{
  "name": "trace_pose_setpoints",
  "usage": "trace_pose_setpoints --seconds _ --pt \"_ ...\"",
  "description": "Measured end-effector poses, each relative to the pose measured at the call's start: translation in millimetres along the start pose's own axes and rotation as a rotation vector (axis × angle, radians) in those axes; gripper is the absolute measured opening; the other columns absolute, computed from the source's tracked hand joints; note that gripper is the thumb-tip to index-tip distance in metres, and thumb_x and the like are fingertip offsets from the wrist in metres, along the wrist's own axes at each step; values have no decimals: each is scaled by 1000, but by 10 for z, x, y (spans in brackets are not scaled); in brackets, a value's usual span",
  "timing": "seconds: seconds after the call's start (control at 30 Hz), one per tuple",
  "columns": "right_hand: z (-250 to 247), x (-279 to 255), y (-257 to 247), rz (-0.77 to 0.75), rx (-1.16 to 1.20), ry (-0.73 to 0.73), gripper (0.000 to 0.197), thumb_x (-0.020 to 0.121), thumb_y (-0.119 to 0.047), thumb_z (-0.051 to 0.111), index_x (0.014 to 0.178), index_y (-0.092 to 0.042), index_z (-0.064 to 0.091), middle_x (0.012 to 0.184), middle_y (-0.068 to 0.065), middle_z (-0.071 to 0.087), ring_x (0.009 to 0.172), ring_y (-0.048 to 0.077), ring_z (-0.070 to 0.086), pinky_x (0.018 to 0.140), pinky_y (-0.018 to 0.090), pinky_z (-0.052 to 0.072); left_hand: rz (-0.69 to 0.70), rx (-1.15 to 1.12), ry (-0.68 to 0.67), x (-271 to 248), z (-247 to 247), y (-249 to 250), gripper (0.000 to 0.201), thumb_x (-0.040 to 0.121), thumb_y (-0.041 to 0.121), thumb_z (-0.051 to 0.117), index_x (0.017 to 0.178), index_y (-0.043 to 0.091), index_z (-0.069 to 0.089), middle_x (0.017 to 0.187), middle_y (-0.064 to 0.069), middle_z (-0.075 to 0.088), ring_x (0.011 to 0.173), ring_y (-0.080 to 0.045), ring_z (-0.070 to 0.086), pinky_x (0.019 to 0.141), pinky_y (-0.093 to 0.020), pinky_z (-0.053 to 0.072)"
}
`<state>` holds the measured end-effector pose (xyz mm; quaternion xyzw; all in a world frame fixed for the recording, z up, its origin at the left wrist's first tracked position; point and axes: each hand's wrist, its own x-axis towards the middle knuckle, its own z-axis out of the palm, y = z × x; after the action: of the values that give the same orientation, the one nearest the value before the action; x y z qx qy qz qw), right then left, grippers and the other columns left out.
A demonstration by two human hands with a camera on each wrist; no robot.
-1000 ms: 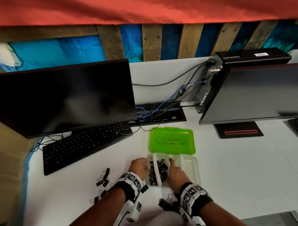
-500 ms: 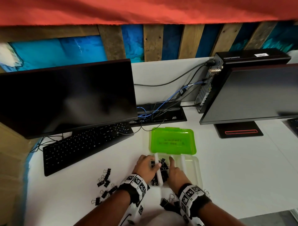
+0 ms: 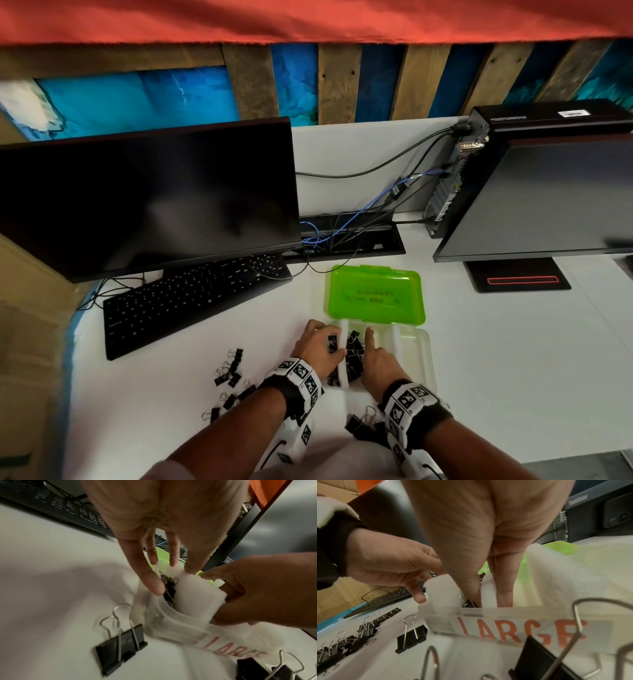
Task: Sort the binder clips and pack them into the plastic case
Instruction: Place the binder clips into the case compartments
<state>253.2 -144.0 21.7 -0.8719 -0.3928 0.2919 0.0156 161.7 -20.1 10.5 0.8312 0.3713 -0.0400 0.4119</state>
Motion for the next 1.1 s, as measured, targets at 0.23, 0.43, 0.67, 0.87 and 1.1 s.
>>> trace_pose_setpoints --seconds 0.23,0.43,0.67,0.87,1.1 --pt "-110 -83 -29 -18 40 -10 77 94 -20 42 145 0 -13 111 20 61 96 33 62 80 40 48 63 -1 -15 -43 -97 -5 41 87 31 59 127 30 47 127 1 46 115 -21 51 101 -33 40" --pt "-364 -240 -246 -141 -138 219 44 89 -12 39 132 -9 35 107 11 65 96 29 62 76 39 51 79 55 29 -214 -390 -537 37 89 5 53 122 21 53 118 0 53 103 -15 54 99 -28 41" --pt "20 -139 -648 -687 -529 59 19 65 -19 70 83 -25 69 76 -5 67 76 17 61 65 27 53 85 215 -235 -632 -376 -861 72 73 13 76 134 30 41 129 9 37 113 -8 45 101 -21 37" --pt "208 -172 -863 -782 -774 -125 7 74 -11 63 75 -14 70 74 3 70 76 25 62 70 30 49 117 95 105 -801 -473 -962 50 79 8 69 122 27 52 117 15 41 101 -5 44 87 -4 33" --pt "135 -157 -796 -760 -756 -128 16 73 -10 65 88 -14 67 85 6 67 79 26 63 73 33 51 -93 297 128 -1047 -666 -1395 114 50 54 82 144 35 20 152 8 11 140 -17 7 113 -39 20"
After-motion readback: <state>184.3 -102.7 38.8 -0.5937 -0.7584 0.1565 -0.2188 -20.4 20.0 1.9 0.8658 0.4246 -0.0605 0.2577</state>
